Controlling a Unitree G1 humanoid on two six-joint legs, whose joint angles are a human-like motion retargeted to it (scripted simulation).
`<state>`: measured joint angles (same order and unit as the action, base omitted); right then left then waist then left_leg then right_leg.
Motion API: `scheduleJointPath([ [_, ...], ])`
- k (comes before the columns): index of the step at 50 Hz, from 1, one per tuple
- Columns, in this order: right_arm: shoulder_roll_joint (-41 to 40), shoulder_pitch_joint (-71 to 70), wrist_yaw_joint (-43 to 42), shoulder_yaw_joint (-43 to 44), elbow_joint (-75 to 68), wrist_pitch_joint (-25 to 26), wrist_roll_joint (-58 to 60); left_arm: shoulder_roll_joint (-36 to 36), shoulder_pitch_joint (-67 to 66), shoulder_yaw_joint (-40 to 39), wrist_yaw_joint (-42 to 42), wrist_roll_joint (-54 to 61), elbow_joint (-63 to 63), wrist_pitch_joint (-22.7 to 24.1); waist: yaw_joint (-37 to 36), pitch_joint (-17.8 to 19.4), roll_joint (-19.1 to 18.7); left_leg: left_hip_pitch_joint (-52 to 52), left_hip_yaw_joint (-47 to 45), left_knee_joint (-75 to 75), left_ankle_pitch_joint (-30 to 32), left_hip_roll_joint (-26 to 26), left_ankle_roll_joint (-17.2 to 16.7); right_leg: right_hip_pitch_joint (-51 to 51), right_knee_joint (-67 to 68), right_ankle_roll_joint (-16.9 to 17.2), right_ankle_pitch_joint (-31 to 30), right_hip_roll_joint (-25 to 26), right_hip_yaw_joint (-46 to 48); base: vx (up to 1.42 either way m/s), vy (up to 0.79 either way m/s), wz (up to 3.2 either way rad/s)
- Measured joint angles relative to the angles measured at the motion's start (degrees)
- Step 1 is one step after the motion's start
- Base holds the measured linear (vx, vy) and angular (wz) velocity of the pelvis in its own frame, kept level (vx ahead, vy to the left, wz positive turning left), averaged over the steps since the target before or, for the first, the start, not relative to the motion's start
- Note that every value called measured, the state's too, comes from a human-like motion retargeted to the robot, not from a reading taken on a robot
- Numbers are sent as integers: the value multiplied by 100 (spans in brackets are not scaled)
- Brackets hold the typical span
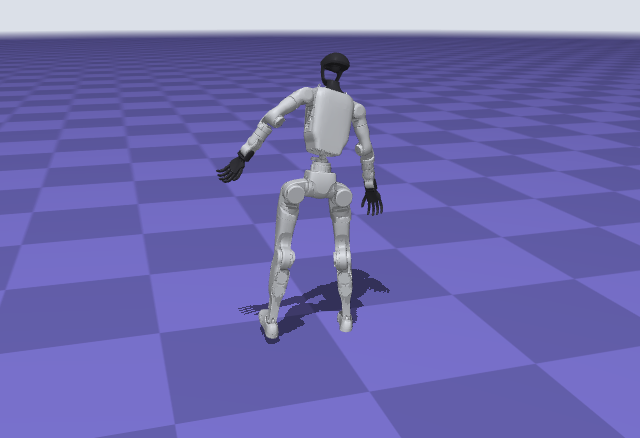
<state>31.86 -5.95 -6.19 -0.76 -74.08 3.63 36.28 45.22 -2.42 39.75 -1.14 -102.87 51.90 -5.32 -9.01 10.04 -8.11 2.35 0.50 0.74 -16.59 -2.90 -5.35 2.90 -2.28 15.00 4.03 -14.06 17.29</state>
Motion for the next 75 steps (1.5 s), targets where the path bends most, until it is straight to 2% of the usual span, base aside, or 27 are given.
scheduleJointPath([
  [5,565,-1322,-570,340,235,3,-1196,-138,-1653,-818,336,983,1358,-183,-833,61,194,326,-397,113,217,-73,66,-174,118,0,210,17,-196,31,-12,-44],
  [10,958,-2660,-1034,164,734,-220,-2034,-279,-2865,-1177,304,1865,2061,90,-1301,122,375,548,-1029,181,349,-217,-7,-375,188,0,370,78,-385,30,-4,-45],
  [15,956,-3525,-1325,-325,1501,-573,-2399,-326,-3444,-1139,190,1882,2094,512,-1498,24,585,660,-1721,274,397,-373,-109,-548,207,0,509,199,-529,31,3,-37],
  [20,756,-3380,-1250,-719,2416,-909,-2526,-179,-3263,-1213,7,1583,1736,625,-1683,-224,899,628,-1960,328,598,-438,-98,-692,239,0,608,243,-670,35,14,-32],
  [26,386,-1863,-512,-967,3330,-1016,-1941,-38,-1959,-1417,-38,1160,1576,232,-1816,-543,1553,473,-1809,299,785,-419,-61,-879,322,0,542,187,-722,39,22,-5],
  [31,-135,-252,300,-1012,3640,-1024,-975,-186,42,-769,36,626,1801,-98,-1550,-562,1903,243,-1543,142,472,-419,-56,-1062,785,-149,223,167,-474,38,24,41],
  [34,-497,579,589,-962,3449,-1067,-576,-419,1343,-149,-27,260,1881,-219,-1286,-525,1797,57,-1367,34,267,-606,-44,-796,1699,-317,166,349,-477,34,18,39],
  [37,-793,1180,725,-842,3059,-980,-320,-603,2556,322,-91,-46,1753,-426,-960,-490,1633,-46,-1248,-20,134,-796,-19,-79,2737,-393,436,518,-593,27,11,22],
  [40,-928,1565,757,-732,2638,-755,-232,-594,3572,573,-160,-175,1388,-746,-561,-402,1501,-137,-1217,-33,35,-856,-49,559,2921,-515,668,444,-370,25,6,12],
  [42,-925,1713,787,-674,2395,-595,-214,-488,4165,667,-191,-133,1075,-920,-275,-290,1447,-199,-1204,-28,-19,-802,-87,848,2507,-590,580,317,-140,25,2,18],
  [45,-860,1853,862,-602,2112,-382,-187,-259,4946,798,-248,108,613,-1069,179,-47,1405,-313,-1118,-14,-98,-616,-139,1085,1375,-553,-54,180,25,27,-2,44],
  [48,-815,1874,1008,-534,1969,-205,-87,8,5650,962,-324,494,278,-1100,592,337,1313,-496,-926,-2,-216,-484,-188,1079,-12,-242,-771,189,-121,34,-8,68],
  [50,-842,1959,1112,-516,1941,-179,-17,80,5927,1032,-362,620,169,-1100,773,536,1168,-622,-801,4,-311,-515,-234,1261,-272,-35,-589,206,-312,38,-14,65],
  [53,-946,2046,1285,-409,1940,-202,-23,42,6065,952,-382,757,64,-1059,906,713,843,-668,-593,-17,-399,-694,-328,1486,-272,0,-241,332,-522,40,-26,72],
  [59,-1166,1975,1217,-19,1668,-85,-299,-264,4915,226,-447,778,-343,-1057,1050,747,379,-731,-27,-167,-211,-516,-227,1100,-272,0,-1094,-51,-232,46,-29,97],
  [66,-1099,1153,260,442,1154,24,-888,-351,2073,-344,-499,366,-269,-891,658,387,133,-714,66,-351,395,-296,-138,642,-265,0,-654,-149,-97,44,-34,18],
  [70,-914,607,-271,430,1275,-72,-1118,-295,679,-142,-403,193,368,-580,127,152,177,-570,-113,-341,401,-259,-147,521,-268,0,-501,41,-242,38,-35,-51],
  [75,-549,-168,-686,-85,1411,-253,-911,-251,-586,256,-277,152,1205,-97,-556,-95,185,-268,-362,-237,363,-281,-160,330,-219,0,-251,243,-399,35,-23,-41],
])
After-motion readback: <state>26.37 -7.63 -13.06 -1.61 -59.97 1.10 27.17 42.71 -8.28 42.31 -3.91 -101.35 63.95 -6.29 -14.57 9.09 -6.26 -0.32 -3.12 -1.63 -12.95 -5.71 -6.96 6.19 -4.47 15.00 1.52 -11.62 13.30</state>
